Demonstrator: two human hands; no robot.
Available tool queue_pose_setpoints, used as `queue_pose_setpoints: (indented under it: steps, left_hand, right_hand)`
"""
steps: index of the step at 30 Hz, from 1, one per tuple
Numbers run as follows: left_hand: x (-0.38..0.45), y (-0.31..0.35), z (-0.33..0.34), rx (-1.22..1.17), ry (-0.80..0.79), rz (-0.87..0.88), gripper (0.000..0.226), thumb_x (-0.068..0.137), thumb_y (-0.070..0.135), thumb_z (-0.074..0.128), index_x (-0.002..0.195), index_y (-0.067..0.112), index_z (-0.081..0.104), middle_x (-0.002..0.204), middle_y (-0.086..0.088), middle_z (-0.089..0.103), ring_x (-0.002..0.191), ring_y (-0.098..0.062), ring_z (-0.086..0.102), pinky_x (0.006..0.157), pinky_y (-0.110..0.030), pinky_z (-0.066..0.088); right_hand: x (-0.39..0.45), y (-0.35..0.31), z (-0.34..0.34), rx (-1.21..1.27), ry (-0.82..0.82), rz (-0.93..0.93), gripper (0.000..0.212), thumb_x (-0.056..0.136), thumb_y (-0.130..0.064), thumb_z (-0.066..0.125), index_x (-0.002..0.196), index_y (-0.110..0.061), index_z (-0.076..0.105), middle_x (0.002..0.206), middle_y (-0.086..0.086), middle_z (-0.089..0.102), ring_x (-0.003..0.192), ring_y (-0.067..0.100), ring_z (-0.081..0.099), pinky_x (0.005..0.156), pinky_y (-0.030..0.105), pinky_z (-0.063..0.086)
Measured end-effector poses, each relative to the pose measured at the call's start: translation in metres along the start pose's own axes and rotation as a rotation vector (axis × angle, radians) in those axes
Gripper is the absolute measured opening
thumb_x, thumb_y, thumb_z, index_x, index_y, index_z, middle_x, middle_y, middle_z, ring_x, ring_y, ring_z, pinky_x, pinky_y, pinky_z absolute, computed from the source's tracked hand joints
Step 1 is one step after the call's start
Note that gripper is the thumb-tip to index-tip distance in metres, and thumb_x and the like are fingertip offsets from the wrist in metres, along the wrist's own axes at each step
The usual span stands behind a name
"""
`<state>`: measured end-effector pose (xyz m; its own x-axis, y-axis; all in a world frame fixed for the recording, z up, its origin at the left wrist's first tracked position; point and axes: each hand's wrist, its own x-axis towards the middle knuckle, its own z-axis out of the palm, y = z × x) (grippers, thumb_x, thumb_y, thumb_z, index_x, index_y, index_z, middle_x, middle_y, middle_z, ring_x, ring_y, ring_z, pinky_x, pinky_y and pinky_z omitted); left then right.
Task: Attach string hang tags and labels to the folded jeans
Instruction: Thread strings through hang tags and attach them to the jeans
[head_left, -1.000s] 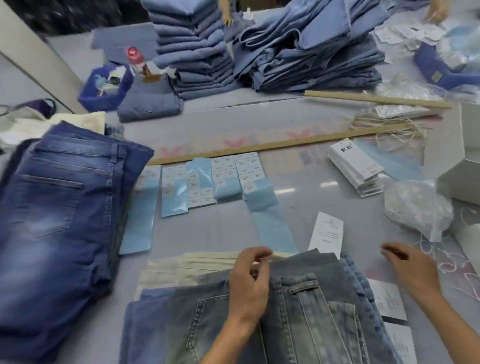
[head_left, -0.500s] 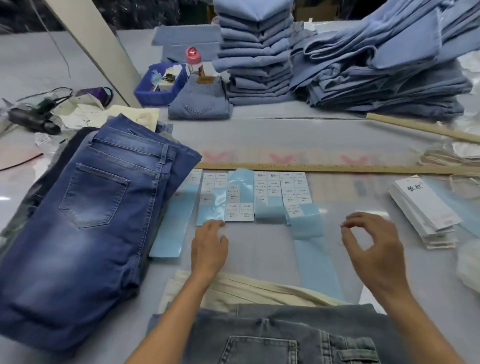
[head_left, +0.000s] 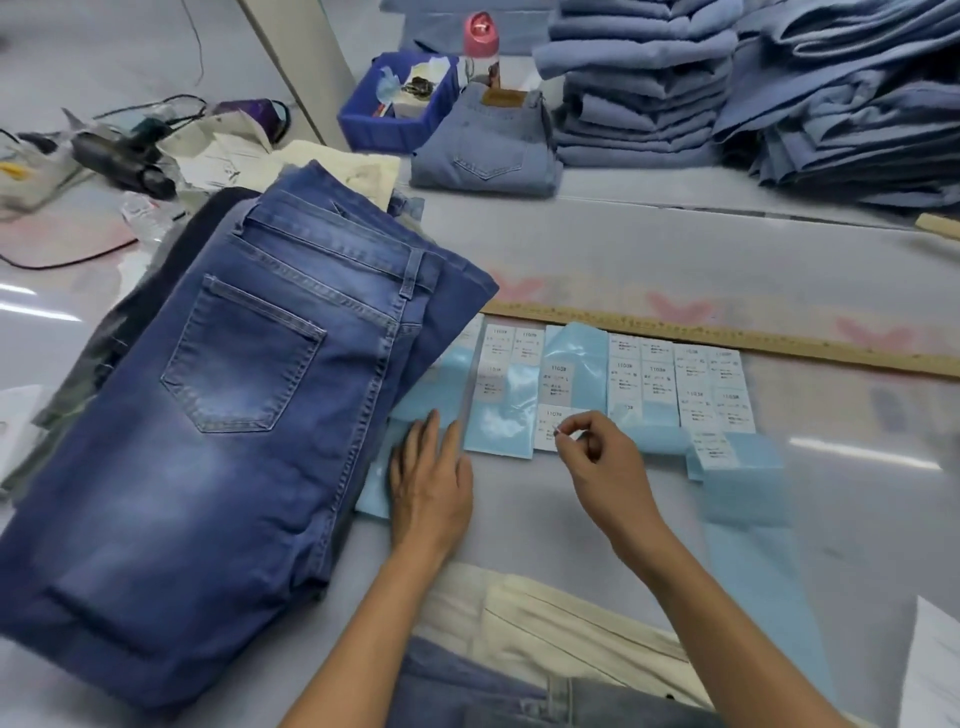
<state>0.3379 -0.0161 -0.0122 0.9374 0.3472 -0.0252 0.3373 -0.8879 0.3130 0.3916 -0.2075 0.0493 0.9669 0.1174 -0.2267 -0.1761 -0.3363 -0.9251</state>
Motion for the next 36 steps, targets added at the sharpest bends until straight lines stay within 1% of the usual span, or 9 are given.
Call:
queue_pose_setpoints:
  steps: [3,7,12,20,24,28,31,34,36]
  left_hand:
    - [-0.002,-0.01,0.005,0.025,-0.045,0.026,0.055,0.103,0.029,0.047,0.157,0.026,0.036,0.167,-0.003,0.025,0.153,-0.026,0.022,0.121,-0.047,0.023]
    - [-0.004,0.0,0.003,0.062,0.074,0.031,0.051,0.094,0.019,0.061,0.145,0.017,0.054,0.158,-0.012,0.041,0.144,-0.035,0.039,0.113,-0.055,0.035]
    - [-0.013,0.036,0.02,0.061,0.325,0.375,0.054,0.081,-0.01,0.062,0.131,0.011,0.061,0.153,-0.015,0.045,0.142,-0.035,0.041,0.116,-0.055,0.029]
    - [-0.025,0.104,0.046,0.053,0.154,0.645,0.045,0.088,0.002,0.057,0.132,0.006,0.064,0.142,-0.016,0.059,0.13,-0.034,0.057,0.111,-0.046,0.042]
    - [-0.024,0.102,0.046,0.026,0.153,0.633,0.045,0.086,0.0,0.06,0.131,0.005,0.064,0.139,-0.017,0.06,0.127,-0.035,0.057,0.109,-0.047,0.044]
    - [-0.025,0.107,0.04,-0.156,0.148,0.6,0.052,0.086,-0.005,0.059,0.138,0.003,0.058,0.141,-0.016,0.058,0.13,-0.033,0.055,0.11,-0.047,0.046]
    - [-0.019,0.112,0.031,-0.537,0.033,0.348,0.055,0.093,0.0,0.059,0.146,0.012,0.048,0.145,-0.004,0.053,0.134,-0.019,0.048,0.114,-0.035,0.038]
    - [-0.002,0.122,0.022,-0.708,-0.074,0.294,0.044,0.103,0.011,0.053,0.146,0.022,0.049,0.144,0.008,0.052,0.132,-0.005,0.045,0.112,-0.022,0.035]
    - [0.009,0.126,0.02,-0.654,-0.069,0.389,0.033,0.103,0.011,0.054,0.135,0.016,0.061,0.132,0.002,0.064,0.122,-0.012,0.056,0.105,-0.031,0.045]
  right_hand:
    - [-0.003,0.006,0.01,0.031,-0.009,0.03,0.012,0.095,-0.019,0.063,0.086,-0.026,0.063,0.055,-0.015,0.041,0.051,0.003,0.037,0.048,0.014,0.033]
    - [-0.017,0.017,-0.009,0.063,0.027,0.067,0.015,0.095,-0.018,0.062,0.085,-0.029,0.063,0.057,-0.015,0.039,0.052,0.004,0.034,0.046,0.014,0.03]
    - [-0.043,0.037,-0.063,0.124,0.218,0.095,0.015,0.095,-0.023,0.065,0.085,-0.033,0.063,0.059,-0.013,0.036,0.054,0.005,0.033,0.049,0.014,0.03]
    - [-0.07,0.054,-0.086,0.084,0.297,0.049,0.016,0.091,-0.019,0.072,0.093,-0.035,0.066,0.058,-0.012,0.036,0.053,0.004,0.035,0.052,0.016,0.033]
    - [-0.051,0.047,-0.082,-0.202,0.248,-0.043,0.032,0.092,-0.024,0.07,0.119,-0.038,0.059,0.057,-0.013,0.039,0.053,0.004,0.045,0.055,0.016,0.038]
    - [-0.023,0.04,-0.082,-0.556,0.114,-0.012,0.063,0.097,-0.036,0.058,0.152,-0.041,0.03,0.07,-0.017,0.049,0.071,0.001,0.055,0.062,0.024,0.041]
    - [-0.017,0.044,-0.081,-0.718,0.002,0.031,0.056,0.097,-0.041,0.053,0.151,-0.037,0.036,0.109,-0.006,0.068,0.107,0.015,0.065,0.084,0.032,0.049]
    - [-0.025,0.051,-0.078,-0.794,-0.057,0.006,0.043,0.096,-0.041,0.051,0.139,-0.036,0.051,0.11,-0.006,0.07,0.103,0.015,0.065,0.081,0.031,0.047]
    - [-0.03,0.052,-0.08,-0.803,-0.085,-0.006,0.037,0.095,-0.042,0.051,0.131,-0.038,0.057,0.111,-0.009,0.071,0.102,0.013,0.066,0.08,0.031,0.048]
